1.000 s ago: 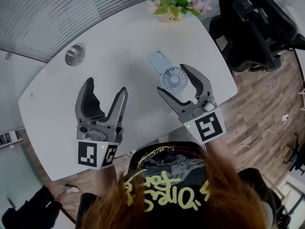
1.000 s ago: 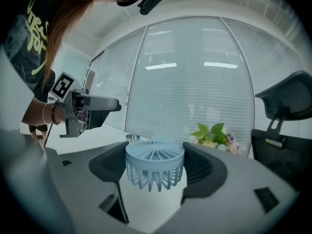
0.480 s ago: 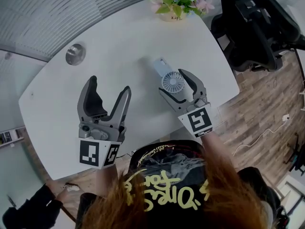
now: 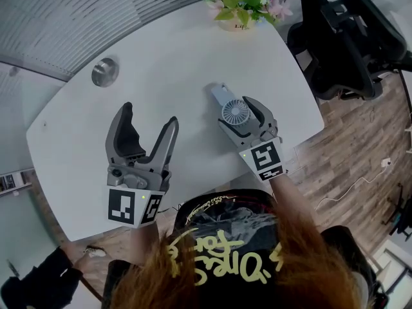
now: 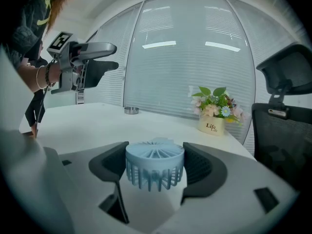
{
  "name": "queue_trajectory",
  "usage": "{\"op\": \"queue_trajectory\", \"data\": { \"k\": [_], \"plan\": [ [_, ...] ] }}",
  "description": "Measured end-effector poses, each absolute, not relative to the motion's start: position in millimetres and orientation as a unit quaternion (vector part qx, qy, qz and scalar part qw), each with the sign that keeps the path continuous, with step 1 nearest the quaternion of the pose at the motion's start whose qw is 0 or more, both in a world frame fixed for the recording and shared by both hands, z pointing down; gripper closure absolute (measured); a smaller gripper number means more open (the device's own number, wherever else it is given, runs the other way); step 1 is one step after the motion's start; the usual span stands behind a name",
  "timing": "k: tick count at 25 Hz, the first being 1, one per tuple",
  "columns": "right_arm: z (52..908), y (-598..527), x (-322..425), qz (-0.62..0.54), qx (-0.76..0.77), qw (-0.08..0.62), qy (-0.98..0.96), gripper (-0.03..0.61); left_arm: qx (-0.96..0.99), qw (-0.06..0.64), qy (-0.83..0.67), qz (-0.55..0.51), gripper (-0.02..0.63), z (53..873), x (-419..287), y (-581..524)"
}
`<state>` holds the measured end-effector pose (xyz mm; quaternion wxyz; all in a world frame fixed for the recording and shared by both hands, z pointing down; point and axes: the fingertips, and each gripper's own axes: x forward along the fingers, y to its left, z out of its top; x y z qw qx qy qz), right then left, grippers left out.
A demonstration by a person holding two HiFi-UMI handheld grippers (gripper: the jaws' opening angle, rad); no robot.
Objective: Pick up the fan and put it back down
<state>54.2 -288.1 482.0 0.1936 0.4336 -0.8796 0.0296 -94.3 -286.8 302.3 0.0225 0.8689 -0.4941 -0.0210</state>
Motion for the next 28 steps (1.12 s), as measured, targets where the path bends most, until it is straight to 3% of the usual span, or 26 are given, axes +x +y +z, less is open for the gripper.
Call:
{"op": "queue_trajectory", "data": {
  "k": [28],
  "plan": [
    [529.6,-284.7,50.1,0.129,0.4,0.293,-0.859,0.232,0.867,0.013,-0.498,-0.025,0.247,293.2,-99.4,-276.3]
  ]
}}
